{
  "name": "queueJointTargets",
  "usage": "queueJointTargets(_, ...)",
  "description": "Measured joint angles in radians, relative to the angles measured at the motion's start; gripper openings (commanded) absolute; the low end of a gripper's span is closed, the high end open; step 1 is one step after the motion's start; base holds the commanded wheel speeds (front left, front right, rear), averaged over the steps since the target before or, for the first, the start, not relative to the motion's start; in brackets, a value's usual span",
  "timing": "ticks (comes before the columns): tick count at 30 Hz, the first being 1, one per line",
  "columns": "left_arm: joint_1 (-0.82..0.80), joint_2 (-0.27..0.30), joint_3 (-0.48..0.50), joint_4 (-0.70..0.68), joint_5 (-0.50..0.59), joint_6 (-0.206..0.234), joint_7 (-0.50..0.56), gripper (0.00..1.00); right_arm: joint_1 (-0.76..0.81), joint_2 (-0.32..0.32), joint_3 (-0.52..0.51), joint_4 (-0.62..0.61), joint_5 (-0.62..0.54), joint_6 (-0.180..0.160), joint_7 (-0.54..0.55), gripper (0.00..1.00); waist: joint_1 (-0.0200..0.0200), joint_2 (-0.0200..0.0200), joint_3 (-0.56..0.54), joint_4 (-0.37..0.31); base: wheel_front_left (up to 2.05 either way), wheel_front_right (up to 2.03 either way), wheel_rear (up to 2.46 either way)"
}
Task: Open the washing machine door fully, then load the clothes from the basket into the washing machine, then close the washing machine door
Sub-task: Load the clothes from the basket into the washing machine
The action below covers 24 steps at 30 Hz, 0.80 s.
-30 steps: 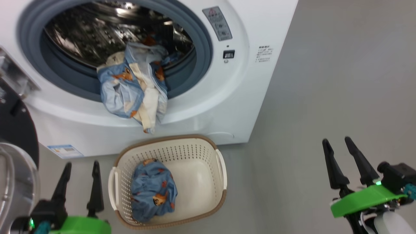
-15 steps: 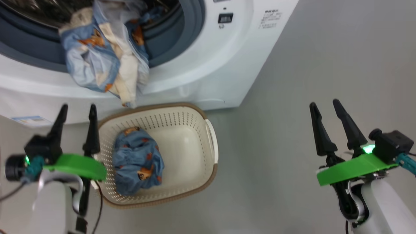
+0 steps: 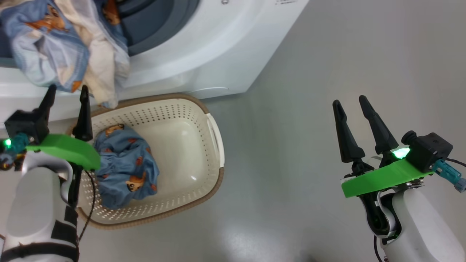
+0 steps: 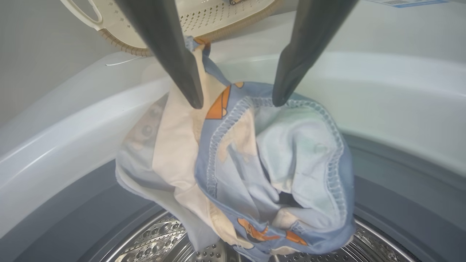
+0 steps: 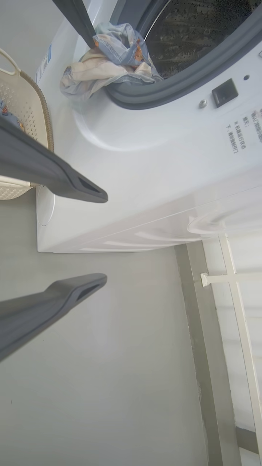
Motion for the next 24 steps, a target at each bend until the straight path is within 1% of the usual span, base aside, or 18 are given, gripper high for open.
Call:
queueJointTargets(6,-0.050,0.017,-0.026,0.045,-0.002,-0.003,0.000,1.00,-0.001,0.006,0.004,-0.001,0.000,0.000,0.000,1.00,0.0000,0.0000,0.025,-0.027,0.00,0.00,0.00)
queueJointTargets(14,-0.097,0.041,-0.033,0.089,-0.020,-0.004,0.000,1.00,-0.016,0.018,0.011,-0.005,0.000,0.000,0.000,1.00,-0.0001,0.0000,0.042,-0.051,0.00,0.00,0.00)
queueJointTargets(15,-0.105,0.043,-0.033,0.093,-0.020,-0.004,0.000,0.76,-0.018,0.020,0.012,-0.005,0.000,0.000,0.000,1.00,0.0000,0.0000,0.044,-0.053,0.00,0.00,0.00)
queueJointTargets(16,-0.110,0.044,-0.033,0.099,-0.020,-0.004,0.000,0.57,-0.018,0.021,0.013,-0.006,0.000,0.000,0.000,1.00,-0.0001,0.0000,0.045,-0.055,0.00,0.00,0.00)
queueJointTargets(18,-0.111,0.046,-0.035,0.105,-0.020,-0.004,0.000,0.32,-0.018,0.024,0.016,-0.006,0.000,0.000,0.000,1.00,-0.0001,0.0000,0.047,-0.058,0.00,0.00,0.00)
queueJointTargets(19,-0.114,0.047,-0.036,0.107,-0.020,-0.004,0.000,0.15,-0.018,0.025,0.016,-0.006,0.000,0.000,0.000,1.00,0.0000,0.0001,0.047,-0.060,0.00,0.00,0.00)
queueJointTargets(20,-0.119,0.047,-0.038,0.110,-0.020,-0.004,0.001,0.04,-0.018,0.027,0.016,-0.006,0.000,0.000,0.000,1.00,0.0000,0.0000,0.047,-0.061,0.00,0.00,0.00)
queueJointTargets(21,-0.120,0.048,-0.040,0.113,-0.020,-0.004,0.001,0.00,-0.018,0.028,0.016,-0.006,0.000,0.000,0.000,1.00,-0.0001,0.0000,0.046,-0.062,0.00,0.00,0.00)
queueJointTargets(24,-0.121,0.051,-0.047,0.113,-0.020,-0.004,0.001,0.00,-0.018,0.032,0.015,-0.006,0.000,0.000,0.000,1.00,0.0000,0.0000,0.045,-0.063,0.00,0.00,0.00)
